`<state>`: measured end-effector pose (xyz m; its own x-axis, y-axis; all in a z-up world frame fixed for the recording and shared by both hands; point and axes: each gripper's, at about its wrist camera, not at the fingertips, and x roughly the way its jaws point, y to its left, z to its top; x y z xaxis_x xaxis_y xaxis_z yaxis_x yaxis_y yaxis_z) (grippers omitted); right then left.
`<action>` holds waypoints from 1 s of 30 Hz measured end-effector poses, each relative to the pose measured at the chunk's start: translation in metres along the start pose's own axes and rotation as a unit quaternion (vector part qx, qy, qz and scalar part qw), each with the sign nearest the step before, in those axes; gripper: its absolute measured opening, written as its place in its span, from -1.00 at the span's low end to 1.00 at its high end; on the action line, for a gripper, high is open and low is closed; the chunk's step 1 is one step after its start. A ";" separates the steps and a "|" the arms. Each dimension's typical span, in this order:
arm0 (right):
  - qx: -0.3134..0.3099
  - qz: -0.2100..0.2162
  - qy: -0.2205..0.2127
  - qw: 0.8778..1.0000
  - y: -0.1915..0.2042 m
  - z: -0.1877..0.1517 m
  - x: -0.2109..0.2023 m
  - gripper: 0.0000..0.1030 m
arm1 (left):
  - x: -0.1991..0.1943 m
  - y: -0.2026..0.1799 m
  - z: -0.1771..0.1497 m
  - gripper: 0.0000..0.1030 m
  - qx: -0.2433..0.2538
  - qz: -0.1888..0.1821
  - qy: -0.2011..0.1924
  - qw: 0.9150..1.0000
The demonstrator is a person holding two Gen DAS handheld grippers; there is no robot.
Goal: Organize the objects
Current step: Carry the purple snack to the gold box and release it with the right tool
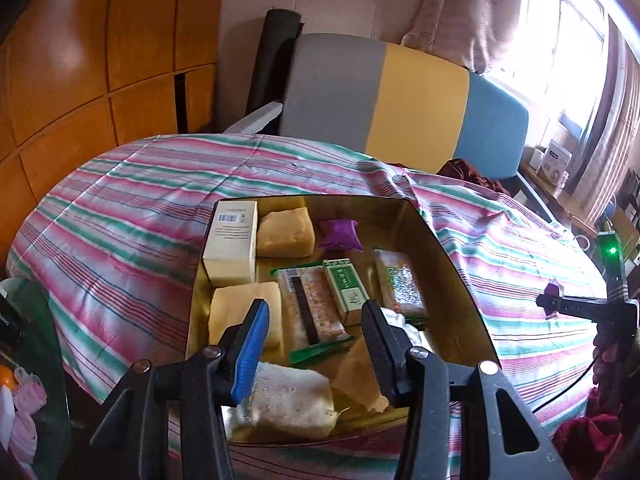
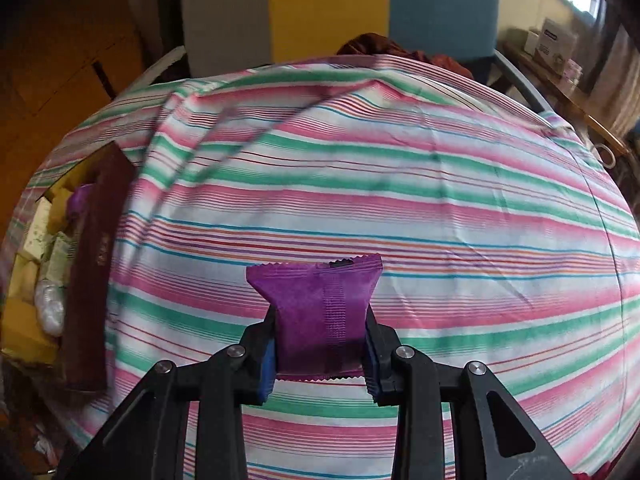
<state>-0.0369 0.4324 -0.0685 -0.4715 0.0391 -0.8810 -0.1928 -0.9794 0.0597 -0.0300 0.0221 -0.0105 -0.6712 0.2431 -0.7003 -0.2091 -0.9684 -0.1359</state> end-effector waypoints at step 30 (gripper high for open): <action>-0.182 0.163 0.003 0.970 0.273 0.028 0.047 0.07 | -0.006 0.065 -0.010 0.38 -0.057 0.069 -0.012 0.996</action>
<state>-0.1363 0.1721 -0.0807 -0.4513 -0.2848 -0.8457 0.2834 -0.9444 0.1669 -0.0327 -0.0424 -0.0221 -0.7057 0.1073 -0.7003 -0.0326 -0.9923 -0.1192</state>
